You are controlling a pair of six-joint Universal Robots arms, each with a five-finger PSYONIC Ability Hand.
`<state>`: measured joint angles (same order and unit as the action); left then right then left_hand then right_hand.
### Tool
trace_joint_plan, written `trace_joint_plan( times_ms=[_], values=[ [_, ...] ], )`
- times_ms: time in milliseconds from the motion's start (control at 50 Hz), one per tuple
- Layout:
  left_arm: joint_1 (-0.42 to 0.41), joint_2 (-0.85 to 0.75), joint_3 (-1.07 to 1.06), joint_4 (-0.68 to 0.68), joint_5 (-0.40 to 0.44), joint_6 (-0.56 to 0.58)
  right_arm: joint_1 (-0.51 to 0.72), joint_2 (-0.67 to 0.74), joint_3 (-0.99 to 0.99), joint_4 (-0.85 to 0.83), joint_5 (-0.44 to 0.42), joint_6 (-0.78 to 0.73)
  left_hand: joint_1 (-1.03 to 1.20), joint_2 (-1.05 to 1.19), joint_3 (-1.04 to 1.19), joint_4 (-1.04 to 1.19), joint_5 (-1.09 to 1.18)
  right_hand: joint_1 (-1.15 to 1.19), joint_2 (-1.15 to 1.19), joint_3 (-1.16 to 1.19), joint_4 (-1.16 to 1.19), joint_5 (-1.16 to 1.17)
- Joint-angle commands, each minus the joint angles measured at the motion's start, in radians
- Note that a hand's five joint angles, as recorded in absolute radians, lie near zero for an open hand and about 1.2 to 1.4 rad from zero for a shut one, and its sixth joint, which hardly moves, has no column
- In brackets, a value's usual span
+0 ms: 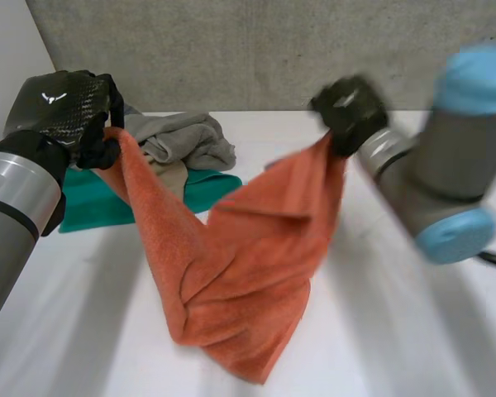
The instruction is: Fold the laundry.
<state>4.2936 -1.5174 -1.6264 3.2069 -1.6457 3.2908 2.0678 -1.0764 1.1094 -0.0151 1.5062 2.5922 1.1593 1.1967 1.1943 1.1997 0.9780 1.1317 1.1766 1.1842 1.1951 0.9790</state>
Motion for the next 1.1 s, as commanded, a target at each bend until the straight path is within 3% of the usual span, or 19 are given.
trace_joint_plan(
  times_ms=[20, 140, 200, 300, 360, 500, 600, 660, 780, 960, 1000, 1100],
  values=[
    [0.008, -0.004, -0.035, -0.035, 0.001, 0.118, -0.221, -0.258, 0.041, 0.251, -0.014, -0.003, 0.237, 0.200, 0.202, 0.197, 0.244, 0.265, 0.220, 0.212, 0.201, 0.243],
    [0.005, -0.032, -0.101, -0.033, 0.004, 0.208, -0.347, -0.266, 0.105, 0.493, -0.020, -0.136, 0.237, 0.200, 0.202, 0.197, 0.244, 0.265, 0.220, 0.212, 0.201, 0.243],
    [-0.012, -0.113, -0.119, -0.027, 0.010, 0.237, -0.345, -0.260, 0.171, 0.541, -0.020, -0.213, 0.237, 0.200, 0.202, 0.197, 0.244, 0.265, 0.220, 0.212, 0.201, 0.243],
    [-0.049, -0.306, -0.038, -0.013, 0.014, 0.253, -0.342, -0.182, 0.191, 0.485, -0.015, -0.233, 0.237, 0.200, 0.202, 0.197, 0.244, 0.265, 0.220, 0.212, 0.201, 0.243],
    [-0.058, -0.398, 0.058, 0.002, 0.009, 0.269, -0.342, -0.116, 0.149, 0.362, -0.006, -0.187, 0.237, 0.200, 0.202, 0.197, 0.244, 0.265, 0.220, 0.212, 0.201, 0.243],
    [-0.061, -0.581, 0.557, 0.068, 0.006, 0.427, -0.345, -0.037, -0.034, 0.008, 0.003, 0.021, 0.237, 0.200, 0.202, 0.197, 0.244, 0.265, 0.220, 0.212, 0.201, 0.243],
    [-0.060, -0.600, 0.815, 0.247, -0.002, 0.516, -0.345, -0.042, -0.069, -0.400, 0.040, 0.231, 0.237, 0.200, 0.202, 0.197, 0.244, 0.265, 0.220, 0.212, 0.201, 0.243],
    [-0.063, -0.587, 0.832, 0.346, -0.002, 0.523, -0.348, -0.042, -0.050, -0.482, 0.039, 0.258, 0.237, 0.200, 0.202, 0.197, 0.244, 0.265, 0.220, 0.212, 0.201, 0.243],
    [-0.074, -0.517, 0.671, 0.361, -0.011, 0.500, -0.353, -0.043, 0.010, -0.401, 0.013, 0.256, 0.237, 0.200, 0.202, 0.197, 0.244, 0.265, 0.220, 0.212, 0.201, 0.243],
    [-0.075, -0.400, 0.235, 0.360, -0.009, 0.415, -0.413, -0.050, 0.070, -0.014, -0.141, 0.240, 0.237, 0.200, 0.202, 0.197, 0.244, 0.265, 0.220, 0.212, 0.201, 0.243],
    [-0.075, -0.392, 0.173, 0.358, -0.008, 0.403, -0.443, -0.025, 0.078, 0.103, -0.182, 0.198, 0.237, 0.200, 0.202, 0.197, 0.244, 0.265, 0.220, 0.212, 0.201, 0.243],
    [-0.092, -0.371, -0.032, 0.357, -0.006, 0.357, -0.465, 0.067, 0.105, 0.224, -0.185, 0.071, 0.237, 0.200, 0.202, 0.197, 0.244, 0.265, 0.220, 0.212, 0.201, 0.243]
  ],
)
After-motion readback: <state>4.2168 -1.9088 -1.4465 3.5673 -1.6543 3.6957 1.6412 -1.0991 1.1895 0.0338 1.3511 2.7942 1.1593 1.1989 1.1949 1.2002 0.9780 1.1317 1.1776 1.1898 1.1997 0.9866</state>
